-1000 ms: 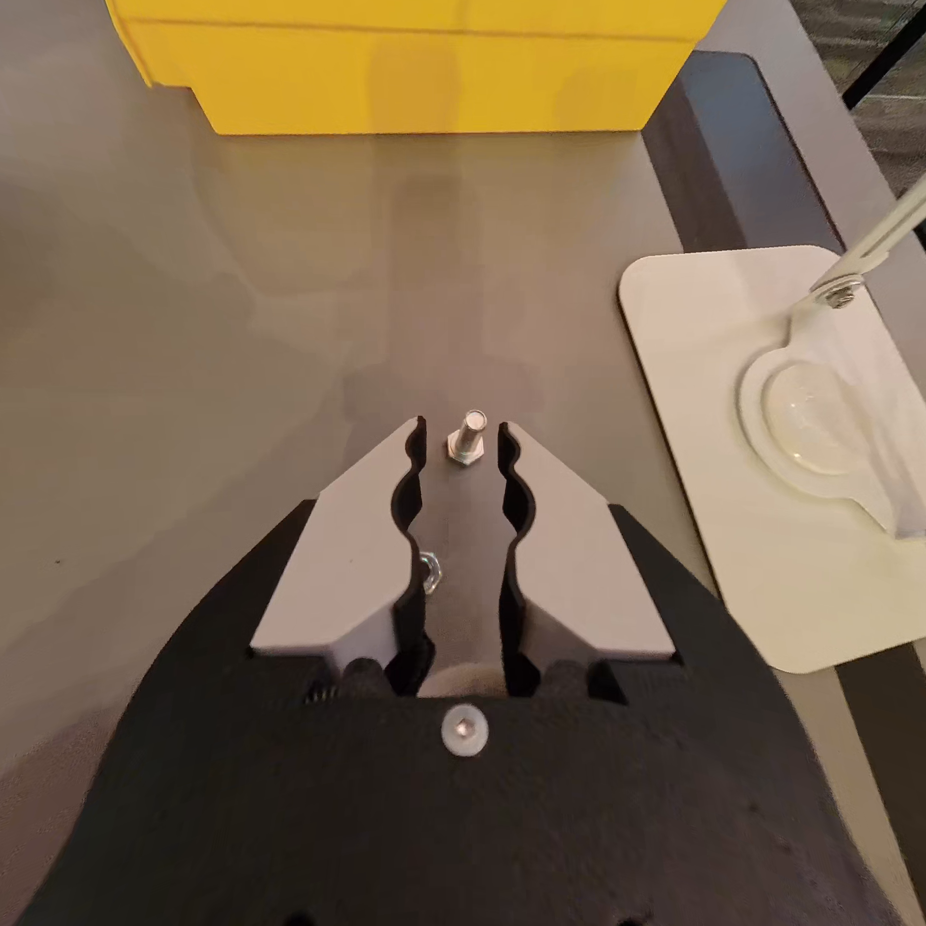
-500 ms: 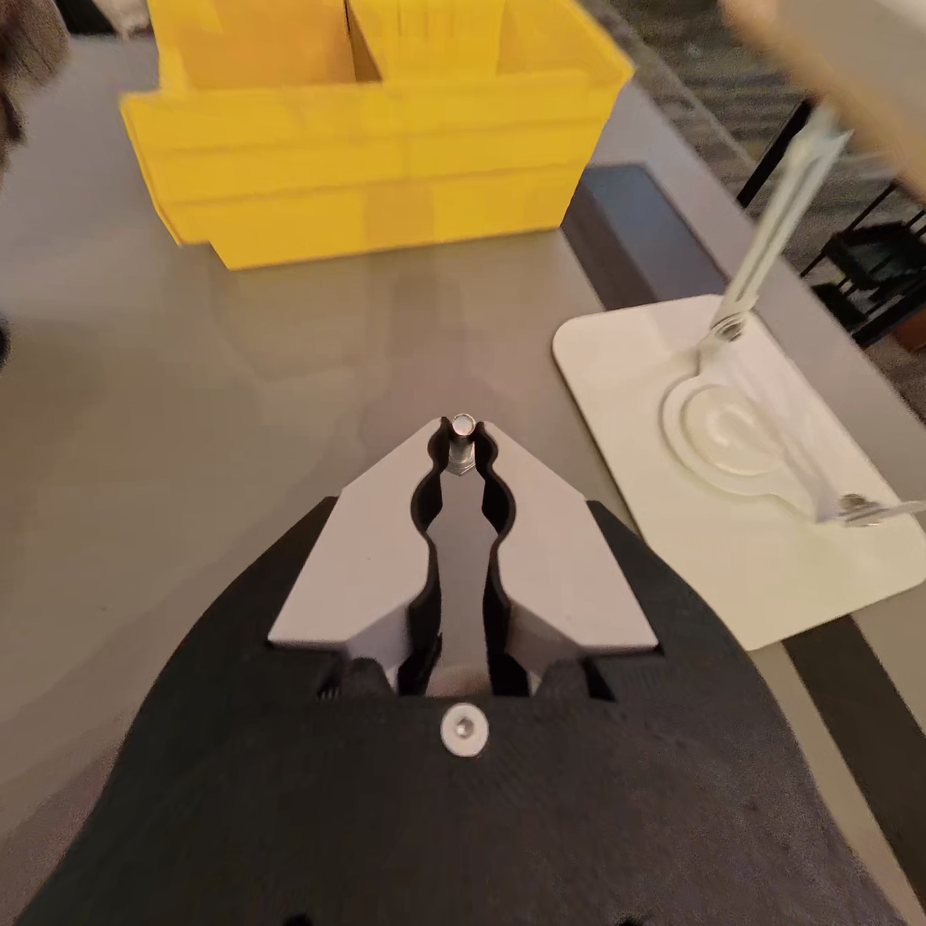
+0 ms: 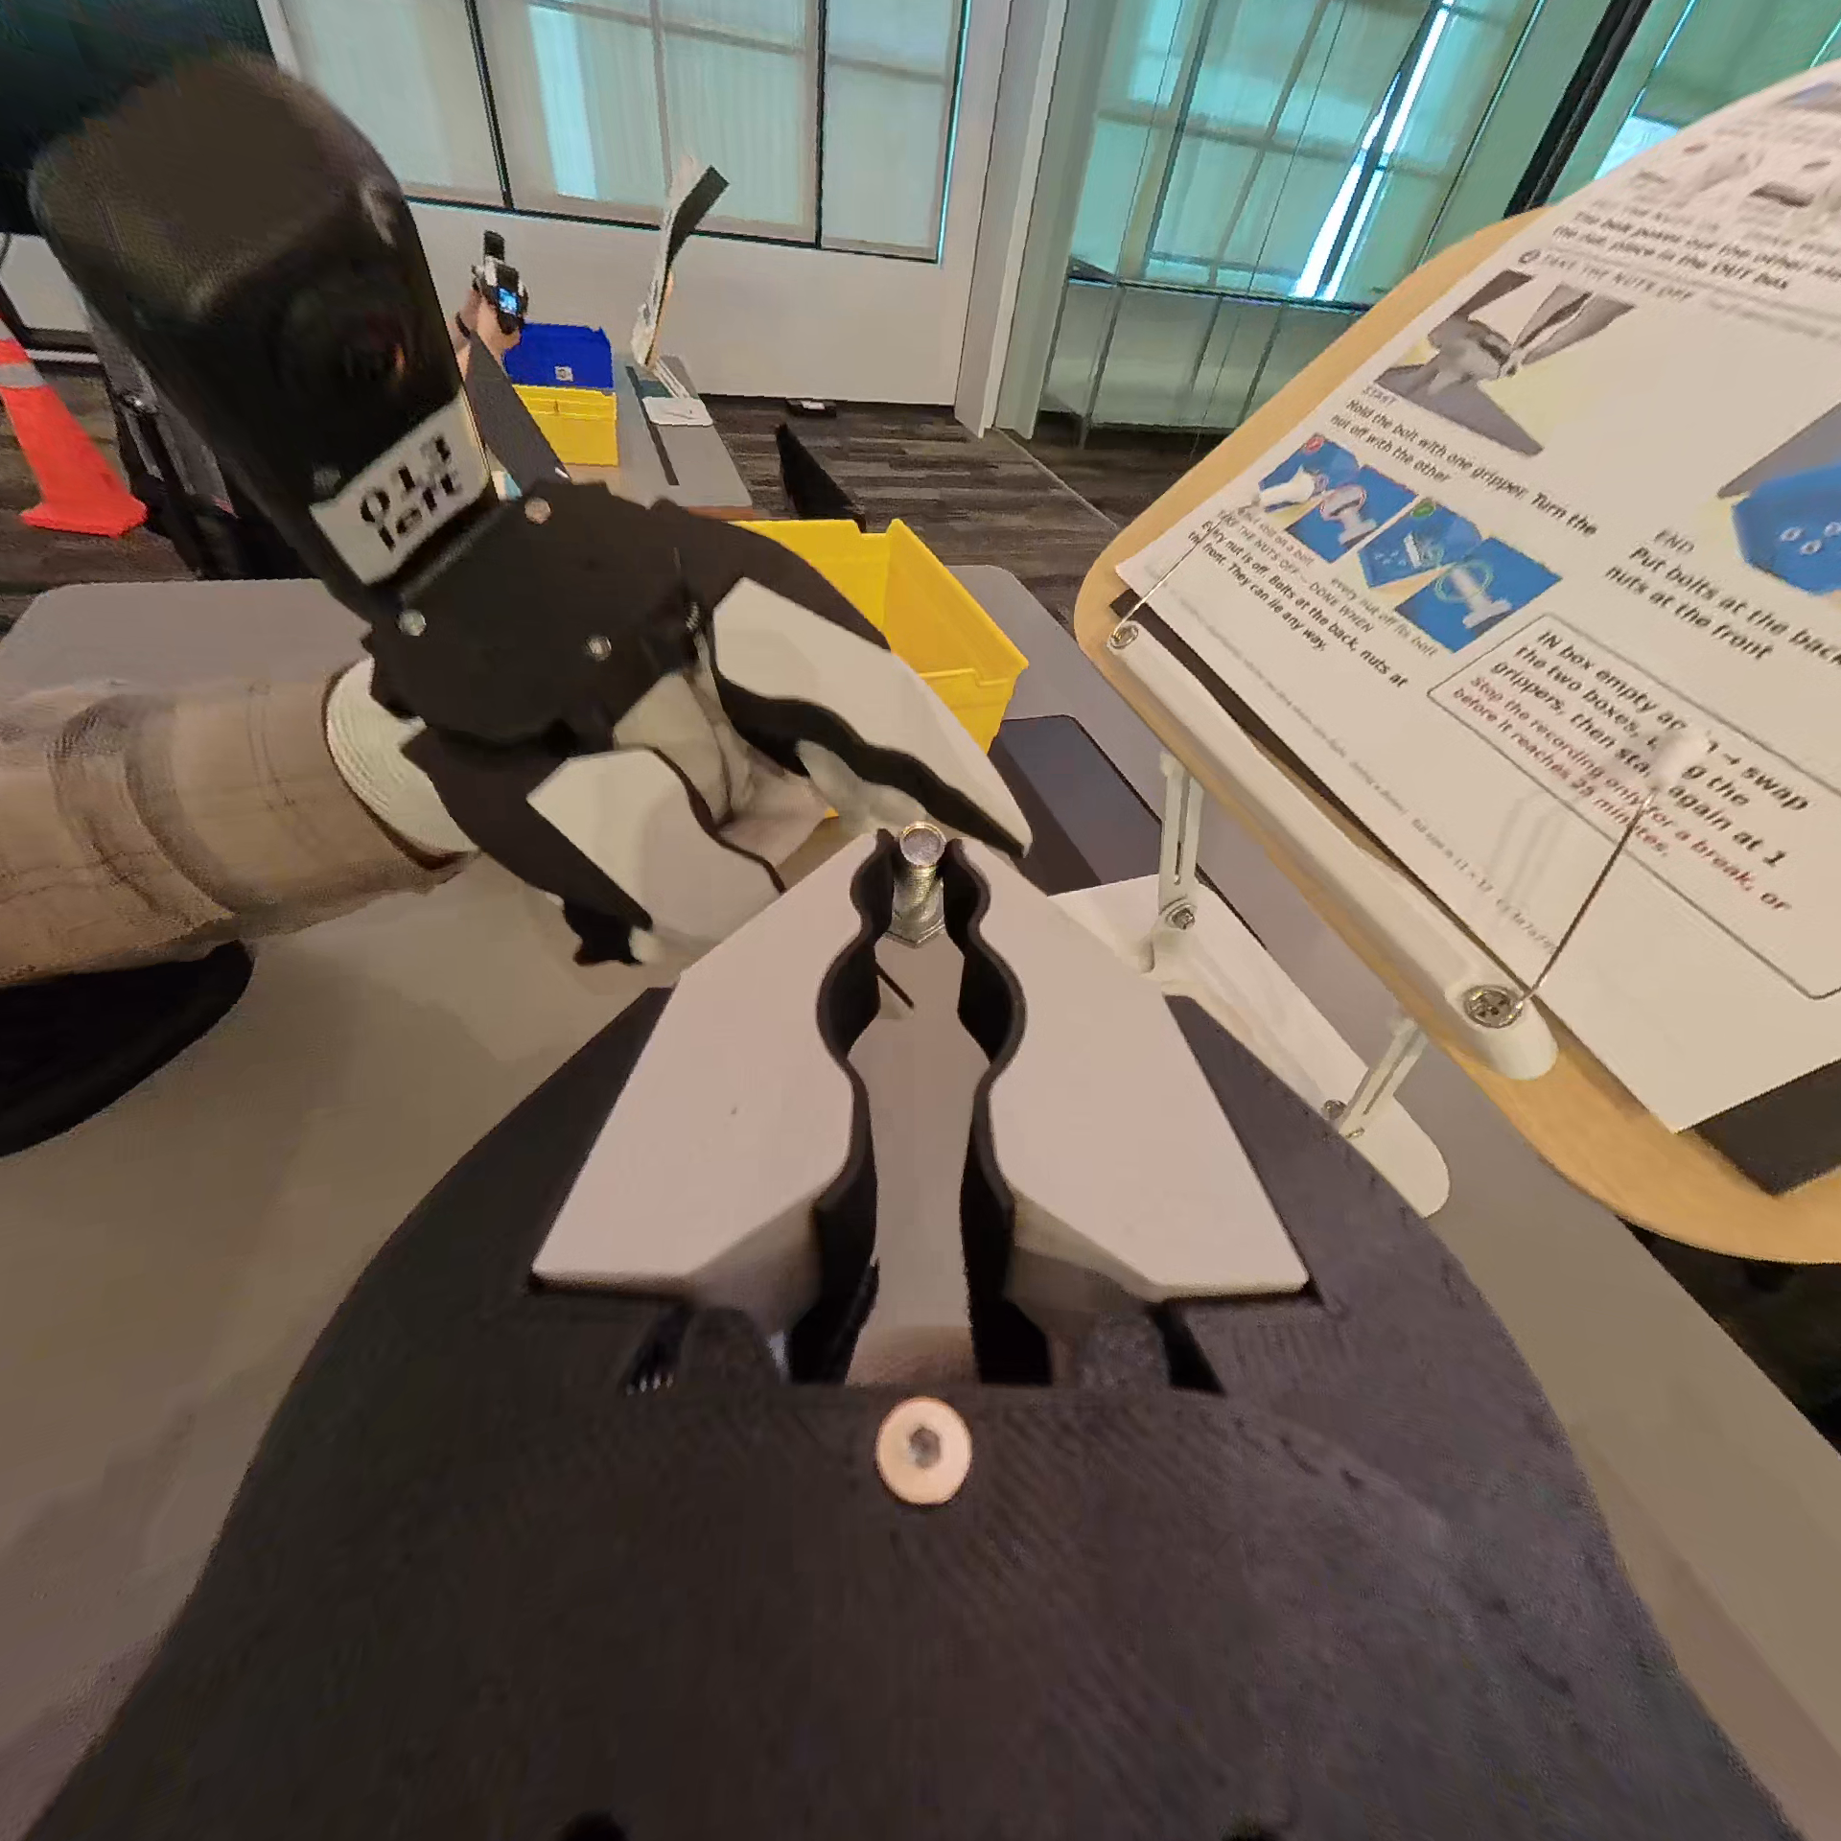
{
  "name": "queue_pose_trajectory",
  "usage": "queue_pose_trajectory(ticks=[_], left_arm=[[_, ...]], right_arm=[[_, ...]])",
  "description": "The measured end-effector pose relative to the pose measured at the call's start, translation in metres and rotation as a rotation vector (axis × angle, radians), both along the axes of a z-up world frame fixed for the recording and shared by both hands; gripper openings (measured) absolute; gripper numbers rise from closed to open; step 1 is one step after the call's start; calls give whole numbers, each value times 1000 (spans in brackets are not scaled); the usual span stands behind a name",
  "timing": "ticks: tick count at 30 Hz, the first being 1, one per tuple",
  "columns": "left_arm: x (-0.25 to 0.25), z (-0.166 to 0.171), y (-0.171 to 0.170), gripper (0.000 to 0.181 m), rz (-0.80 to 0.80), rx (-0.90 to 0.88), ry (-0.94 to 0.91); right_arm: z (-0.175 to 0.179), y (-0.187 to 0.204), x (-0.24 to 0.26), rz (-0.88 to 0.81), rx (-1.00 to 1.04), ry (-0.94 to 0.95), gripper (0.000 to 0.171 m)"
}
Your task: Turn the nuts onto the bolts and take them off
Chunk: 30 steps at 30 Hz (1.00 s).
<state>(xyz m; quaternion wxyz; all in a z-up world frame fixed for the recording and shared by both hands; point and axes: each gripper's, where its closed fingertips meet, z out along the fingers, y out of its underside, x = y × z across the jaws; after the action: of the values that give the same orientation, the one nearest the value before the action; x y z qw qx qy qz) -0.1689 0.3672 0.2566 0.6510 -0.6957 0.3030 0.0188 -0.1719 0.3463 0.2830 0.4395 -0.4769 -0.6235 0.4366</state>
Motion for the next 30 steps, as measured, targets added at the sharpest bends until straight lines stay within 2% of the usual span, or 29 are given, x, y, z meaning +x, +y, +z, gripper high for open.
queue_pose_trajectory(ticks=[1,6,10,14,20,30], left_arm=[[-2,1,2,38,30,26,12],[-3,4,7,30,107,104,47],[0,-1,8,30,126,126,110],[-2,2,8,16,153,161,115],[-6,-2,10,18,170,142,120],[-2,-1,8,14,111,114,-9]], right_arm=[[2,-2,0,-2,8,0,7],[7,-1,0,-36,10,-8,7],[4,-5,-5,-33,-13,-22,7],[1,-9,-9,-33,-4,-41,7],[4,-12,-9,-42,22,-46,7],[3,-10,-8,-49,40,-49,7]])
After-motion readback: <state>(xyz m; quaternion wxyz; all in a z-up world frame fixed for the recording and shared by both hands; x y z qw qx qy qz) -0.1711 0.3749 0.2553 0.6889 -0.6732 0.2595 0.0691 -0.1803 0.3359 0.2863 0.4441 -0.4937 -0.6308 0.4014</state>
